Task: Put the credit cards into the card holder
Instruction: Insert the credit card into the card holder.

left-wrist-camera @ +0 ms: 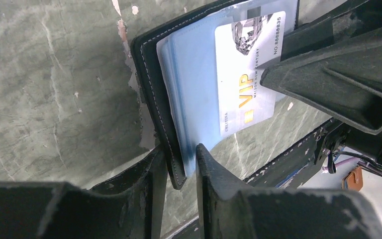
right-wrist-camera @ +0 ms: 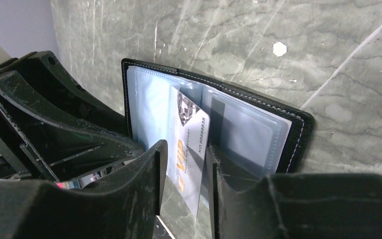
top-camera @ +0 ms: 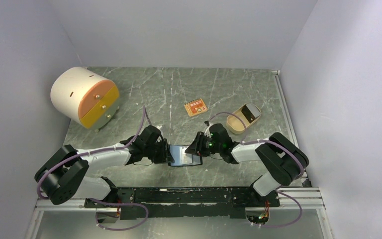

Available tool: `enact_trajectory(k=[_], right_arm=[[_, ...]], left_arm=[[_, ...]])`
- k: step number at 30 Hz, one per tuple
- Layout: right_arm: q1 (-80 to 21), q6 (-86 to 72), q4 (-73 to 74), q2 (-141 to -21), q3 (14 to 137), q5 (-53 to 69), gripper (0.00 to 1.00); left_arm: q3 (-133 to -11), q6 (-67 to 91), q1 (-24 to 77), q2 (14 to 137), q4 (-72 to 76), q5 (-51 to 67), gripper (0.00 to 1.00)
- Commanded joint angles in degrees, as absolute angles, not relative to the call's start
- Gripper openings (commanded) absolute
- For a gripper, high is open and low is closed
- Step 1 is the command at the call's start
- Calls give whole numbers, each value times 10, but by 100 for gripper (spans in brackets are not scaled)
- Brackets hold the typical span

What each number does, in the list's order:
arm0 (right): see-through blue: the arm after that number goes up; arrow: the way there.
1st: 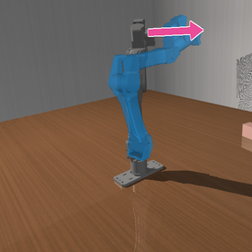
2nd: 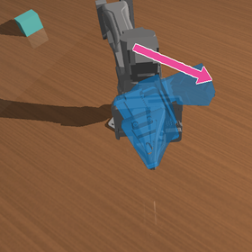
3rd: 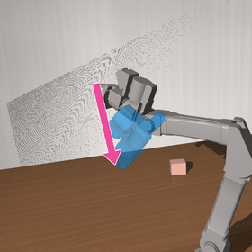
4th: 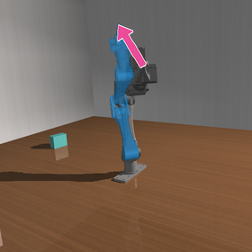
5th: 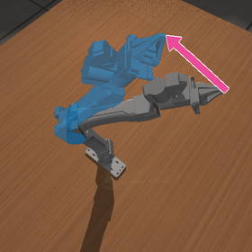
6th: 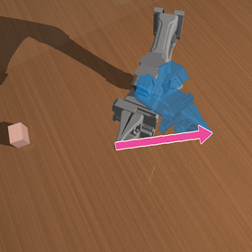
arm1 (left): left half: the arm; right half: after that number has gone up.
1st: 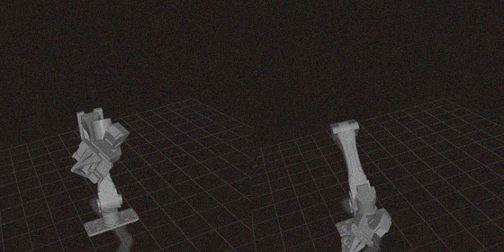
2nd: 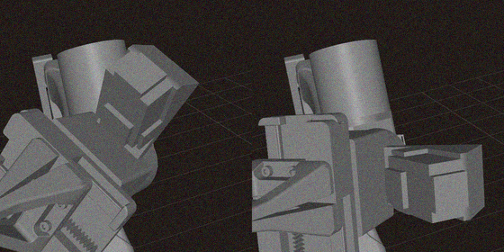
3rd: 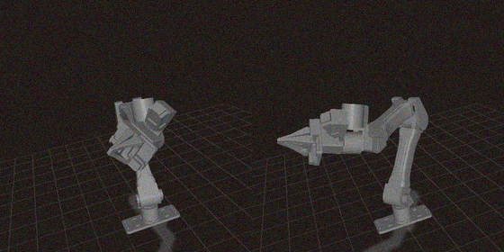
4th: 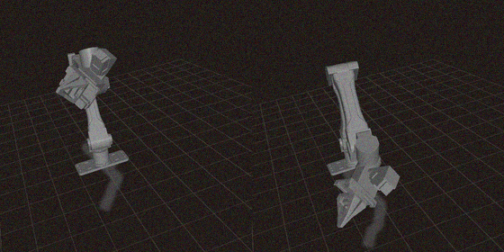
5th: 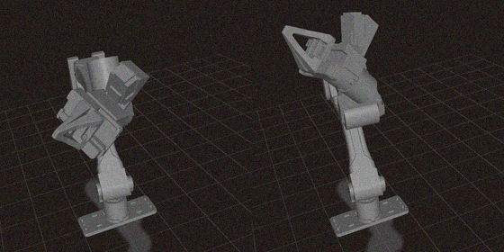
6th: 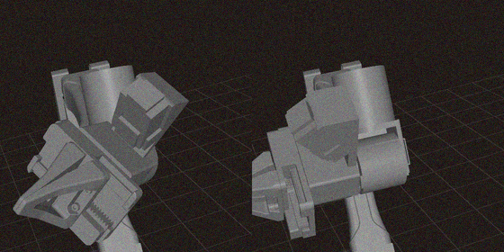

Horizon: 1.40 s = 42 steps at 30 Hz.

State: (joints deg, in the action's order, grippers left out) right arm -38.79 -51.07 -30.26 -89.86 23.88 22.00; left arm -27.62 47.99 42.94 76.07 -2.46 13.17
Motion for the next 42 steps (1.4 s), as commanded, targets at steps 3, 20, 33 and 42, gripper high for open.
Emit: enact_trajectory(k=[3,20,33,42], right_arm=[[-394,-476,-194,-877,248,171,40],[-408,-490,-210,-864,244,183,38],[-431,-545,-334,-912,231,216,37],[-435,-567,-402,-938,222,236,37]], left_arm=[[-296,483,427,746,-13,146,34],[-282,494,427,723,2,159,27],[-278,497,427,724,19,169,28],[-274,501,427,725,30,178,28]])
